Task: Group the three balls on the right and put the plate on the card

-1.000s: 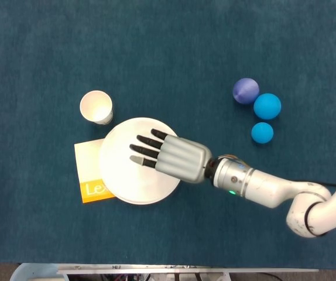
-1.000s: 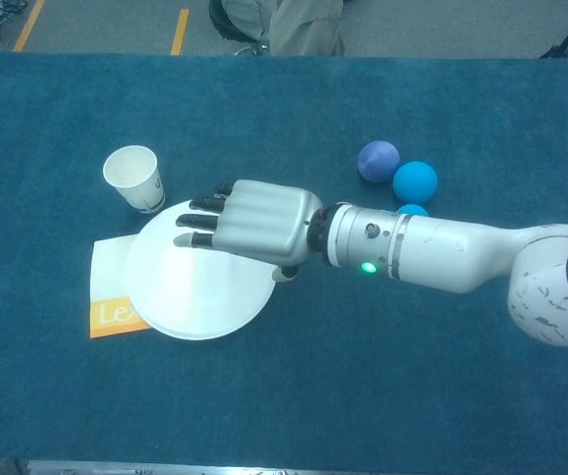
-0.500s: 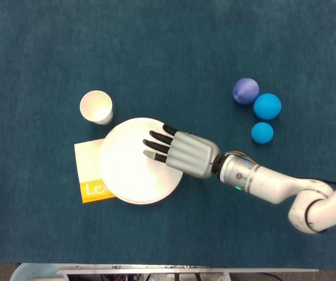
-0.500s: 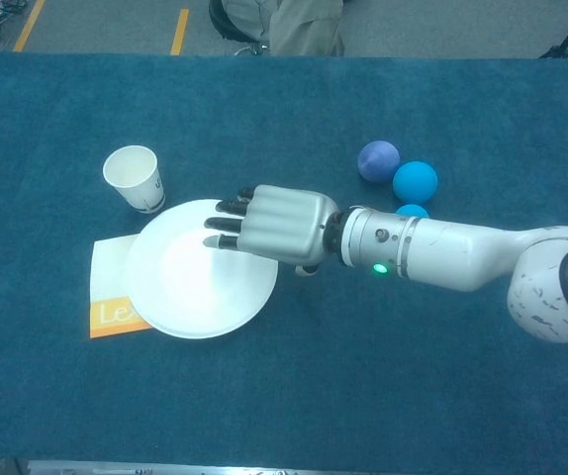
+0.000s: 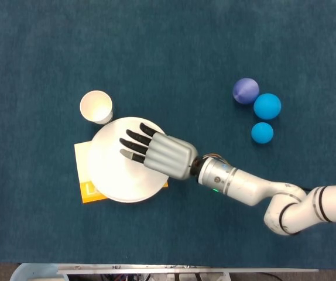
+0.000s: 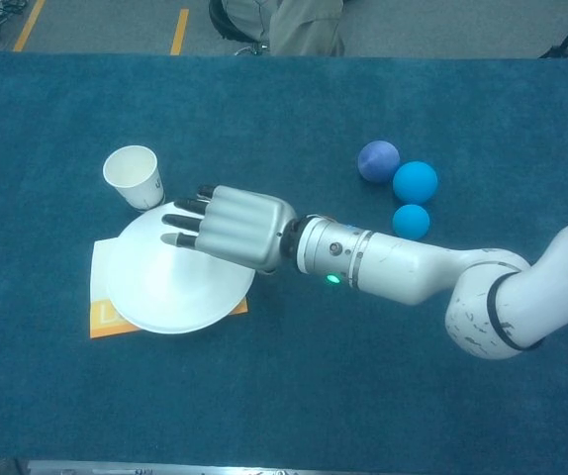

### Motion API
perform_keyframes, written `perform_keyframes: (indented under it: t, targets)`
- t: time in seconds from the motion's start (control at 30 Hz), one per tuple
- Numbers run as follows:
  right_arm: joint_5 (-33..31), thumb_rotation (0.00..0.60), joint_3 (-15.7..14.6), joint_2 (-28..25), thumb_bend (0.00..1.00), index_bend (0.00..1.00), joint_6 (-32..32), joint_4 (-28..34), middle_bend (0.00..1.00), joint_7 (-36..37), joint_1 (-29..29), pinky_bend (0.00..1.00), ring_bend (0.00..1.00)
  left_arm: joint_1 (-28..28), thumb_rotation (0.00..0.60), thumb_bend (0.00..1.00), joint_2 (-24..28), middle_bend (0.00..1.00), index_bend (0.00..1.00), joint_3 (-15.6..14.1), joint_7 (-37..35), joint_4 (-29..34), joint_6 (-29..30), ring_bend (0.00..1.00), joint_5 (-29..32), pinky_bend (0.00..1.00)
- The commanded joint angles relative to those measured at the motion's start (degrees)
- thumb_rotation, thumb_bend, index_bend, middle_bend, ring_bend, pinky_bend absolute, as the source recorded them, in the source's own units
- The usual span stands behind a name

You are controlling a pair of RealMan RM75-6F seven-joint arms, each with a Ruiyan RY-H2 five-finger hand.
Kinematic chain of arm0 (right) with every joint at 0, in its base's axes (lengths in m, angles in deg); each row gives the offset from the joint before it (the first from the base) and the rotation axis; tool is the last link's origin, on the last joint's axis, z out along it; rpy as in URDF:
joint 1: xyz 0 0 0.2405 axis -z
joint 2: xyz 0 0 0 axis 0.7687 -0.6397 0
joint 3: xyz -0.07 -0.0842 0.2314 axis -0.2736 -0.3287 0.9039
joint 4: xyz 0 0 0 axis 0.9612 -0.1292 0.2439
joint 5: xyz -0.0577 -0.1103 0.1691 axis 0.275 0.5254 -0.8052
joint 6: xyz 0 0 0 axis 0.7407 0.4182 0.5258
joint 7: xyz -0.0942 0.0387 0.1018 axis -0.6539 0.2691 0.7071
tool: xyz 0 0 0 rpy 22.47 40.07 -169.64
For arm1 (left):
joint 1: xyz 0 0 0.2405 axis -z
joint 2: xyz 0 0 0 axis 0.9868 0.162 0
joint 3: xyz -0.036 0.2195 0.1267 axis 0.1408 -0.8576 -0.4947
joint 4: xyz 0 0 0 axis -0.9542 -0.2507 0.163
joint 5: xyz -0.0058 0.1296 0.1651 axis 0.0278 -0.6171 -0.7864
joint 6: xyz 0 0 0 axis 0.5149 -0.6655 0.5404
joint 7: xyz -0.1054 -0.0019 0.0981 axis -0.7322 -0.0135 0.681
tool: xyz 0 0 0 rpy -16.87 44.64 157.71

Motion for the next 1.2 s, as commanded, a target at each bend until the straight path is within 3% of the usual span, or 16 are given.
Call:
perform_keyframes:
  t: [0.03, 0.33, 0.53, 0.67, 0.93, 1.2]
  targets:
    - [-0.3, 0.600, -0.1, -1.6, 0.07, 0.00, 0.0, 2.0, 0.06, -0.1, 0.3, 0.18, 0.01, -0.2, 0.600, 0.44, 0.2, 0.31, 0.36, 0.0, -0.1, 0.0, 0.4, 0.27, -0.1, 0.19]
    - [-1.3, 0.600, -0.5, -15.0, 0.07, 0.00, -5.2, 14.7, 0.06, 2.4, 4.9, 0.18, 0.01, 0.7, 0.600, 0.44, 0.4, 0.31, 0.36, 0.5, -1.0, -0.5, -0.4, 0.27, -0.1, 0.19]
    - [-3.7, 0.600, 0.1, -27.2, 0.07, 0.00, -12.7, 25.5, 0.06, 3.9, 10.6, 0.18, 0.01, 2.4, 0.600, 0.44, 0.8, 0.31, 0.36, 1.5, -0.6, -0.8, -2.5, 0.27, 0.9, 0.19]
    - [-4.0, 0.600, -0.4, -33.5, 0.07, 0.00, -17.6, 29.4, 0.06, 4.8, 14.6, 0.18, 0.01, 3.7, 0.600, 0.44, 1.3, 0.31, 0.36, 2.7, -0.4, -1.2, -3.5, 0.27, 1.9, 0.19]
    - [-3.0, 0.600, -2.3, -41.9, 0.08, 0.00, -25.4, 30.1, 0.09, 10.9, 22.7, 0.18, 0.01, 6.6, 0.600, 0.44, 2.1, 0.31, 0.36, 4.5, 0.8, -1.4, -6.4, 0.27, 3.3, 0.19]
    - [-0.3, 0.600, -3.7, -46.5, 0.11, 0.00, -32.9, 27.2, 0.11, 17.5, 30.3, 0.18, 0.01, 8.6, 0.600, 0.44, 1.4, 0.31, 0.36, 6.3, 4.2, -1.2, -7.5, 0.27, 4.3, 0.19]
